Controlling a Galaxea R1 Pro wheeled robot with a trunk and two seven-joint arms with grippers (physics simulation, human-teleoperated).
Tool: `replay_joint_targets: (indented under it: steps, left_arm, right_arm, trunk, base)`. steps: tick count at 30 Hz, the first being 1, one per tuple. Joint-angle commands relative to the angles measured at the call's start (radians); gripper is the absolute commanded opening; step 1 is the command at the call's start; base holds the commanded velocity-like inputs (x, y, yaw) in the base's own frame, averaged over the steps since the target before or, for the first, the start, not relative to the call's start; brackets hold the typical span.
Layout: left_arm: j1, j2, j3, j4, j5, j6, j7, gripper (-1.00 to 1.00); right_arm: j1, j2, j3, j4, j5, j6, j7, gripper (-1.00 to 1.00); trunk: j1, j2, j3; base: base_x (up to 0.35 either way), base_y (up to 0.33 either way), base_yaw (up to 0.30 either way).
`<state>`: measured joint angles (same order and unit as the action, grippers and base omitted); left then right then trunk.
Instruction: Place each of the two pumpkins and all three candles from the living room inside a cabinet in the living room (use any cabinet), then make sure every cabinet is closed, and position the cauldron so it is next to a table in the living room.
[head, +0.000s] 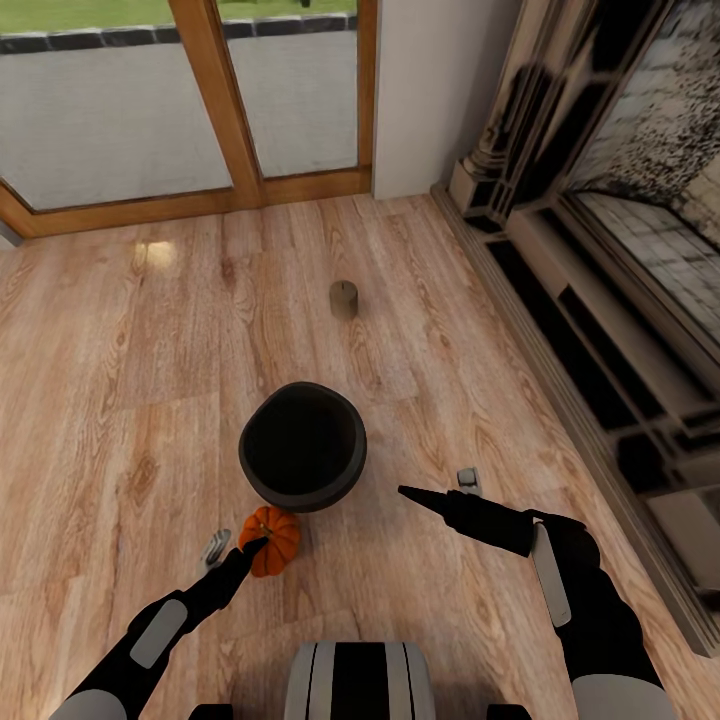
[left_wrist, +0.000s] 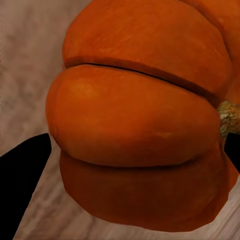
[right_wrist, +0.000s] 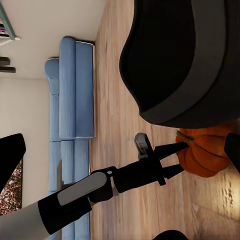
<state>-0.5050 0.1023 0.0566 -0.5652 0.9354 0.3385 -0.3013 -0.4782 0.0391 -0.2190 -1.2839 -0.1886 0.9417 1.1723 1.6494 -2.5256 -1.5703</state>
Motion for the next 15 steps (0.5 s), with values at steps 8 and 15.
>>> replay_joint_targets:
  steps: [8, 15]
  left_arm:
    - [0.0, 0.0, 0.003, 0.003, -0.015, 0.005, 0.01, -1.0]
    - [0.0, 0.002, 0.003, 0.003, -0.015, 0.006, 0.008, -1.0]
  right_arm:
    - [0.0, 0.001, -0.002, 0.0, 0.0, 0.005, 0.003, 1.0]
    - [0.0, 0.001, -0.002, 0.0, 0.0, 0.005, 0.003, 1.0]
  trunk:
    - [0.0, 0.0, -0.001]
    - [0.0, 0.0, -0.001]
  base:
    - [0.0, 0.0, 0.0]
    - [0.0, 0.0, 0.0]
